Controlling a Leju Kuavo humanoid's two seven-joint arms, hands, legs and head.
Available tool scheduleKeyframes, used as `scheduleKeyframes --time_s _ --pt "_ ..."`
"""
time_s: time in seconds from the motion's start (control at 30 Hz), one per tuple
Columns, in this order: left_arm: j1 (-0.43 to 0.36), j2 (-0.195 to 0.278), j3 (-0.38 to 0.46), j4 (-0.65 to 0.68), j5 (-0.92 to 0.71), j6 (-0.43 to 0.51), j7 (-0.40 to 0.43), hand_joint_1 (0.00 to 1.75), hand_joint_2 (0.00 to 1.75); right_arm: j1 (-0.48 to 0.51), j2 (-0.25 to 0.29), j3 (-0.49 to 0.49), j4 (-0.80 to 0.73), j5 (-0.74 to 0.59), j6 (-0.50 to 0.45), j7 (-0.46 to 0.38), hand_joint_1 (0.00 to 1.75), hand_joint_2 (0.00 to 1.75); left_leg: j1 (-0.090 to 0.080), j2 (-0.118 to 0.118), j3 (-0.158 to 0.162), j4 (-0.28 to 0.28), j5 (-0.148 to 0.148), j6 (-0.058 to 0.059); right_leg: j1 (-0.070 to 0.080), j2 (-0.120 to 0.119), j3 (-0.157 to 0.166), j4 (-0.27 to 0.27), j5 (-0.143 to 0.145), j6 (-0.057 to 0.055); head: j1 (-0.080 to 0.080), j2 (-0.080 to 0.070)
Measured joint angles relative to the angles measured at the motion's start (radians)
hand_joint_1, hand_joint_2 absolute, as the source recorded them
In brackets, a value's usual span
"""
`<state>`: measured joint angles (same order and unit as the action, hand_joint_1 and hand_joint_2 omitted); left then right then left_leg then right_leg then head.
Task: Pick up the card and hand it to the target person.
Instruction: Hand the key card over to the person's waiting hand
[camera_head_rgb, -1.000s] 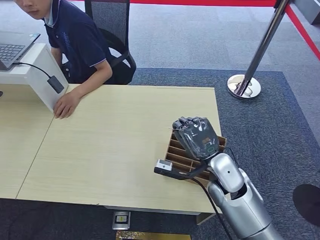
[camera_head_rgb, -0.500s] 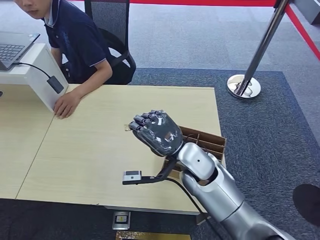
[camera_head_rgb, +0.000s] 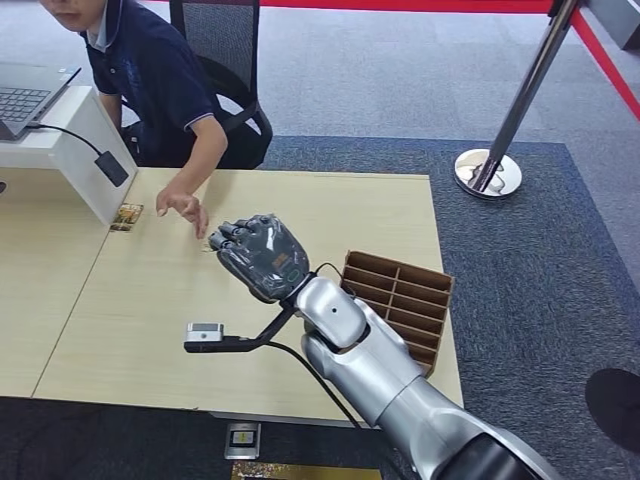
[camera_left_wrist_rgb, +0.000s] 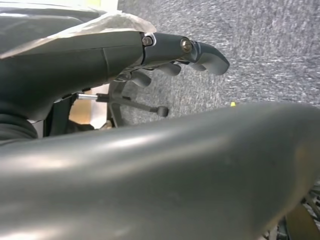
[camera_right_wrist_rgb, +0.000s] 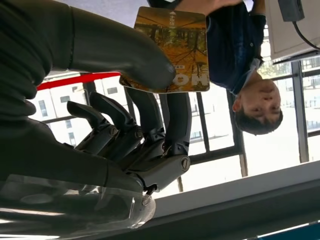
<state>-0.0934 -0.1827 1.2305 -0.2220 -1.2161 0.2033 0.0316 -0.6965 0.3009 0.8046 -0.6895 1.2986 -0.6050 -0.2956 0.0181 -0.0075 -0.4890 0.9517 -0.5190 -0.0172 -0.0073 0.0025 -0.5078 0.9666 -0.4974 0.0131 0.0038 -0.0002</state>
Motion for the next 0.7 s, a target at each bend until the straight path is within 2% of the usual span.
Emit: scheduleKeyframes --time_s 0.27,0.7 --pt "0.000 0.000 -0.010 0.001 -0.008 -0.003 0.000 0.00 0.00 -0.024 0.016 -0.031 0.133 0.019 -0.046 0.006 1.75 1.75 0.000 0.000 0.000 0.000 0.000 0.000 0.000 0.000 0.000 0.000 0.000 0.000 0.000 0.000" --pt "0.000 0.000 -0.012 0.002 -0.014 -0.003 0.000 0.00 0.00 -0.035 0.024 -0.049 0.193 0.035 -0.057 0.002 1.75 1.75 0.000 0.000 0.000 0.000 0.000 0.000 0.000 0.000 0.000 0.000 0.000 0.000 0.000 0.000"
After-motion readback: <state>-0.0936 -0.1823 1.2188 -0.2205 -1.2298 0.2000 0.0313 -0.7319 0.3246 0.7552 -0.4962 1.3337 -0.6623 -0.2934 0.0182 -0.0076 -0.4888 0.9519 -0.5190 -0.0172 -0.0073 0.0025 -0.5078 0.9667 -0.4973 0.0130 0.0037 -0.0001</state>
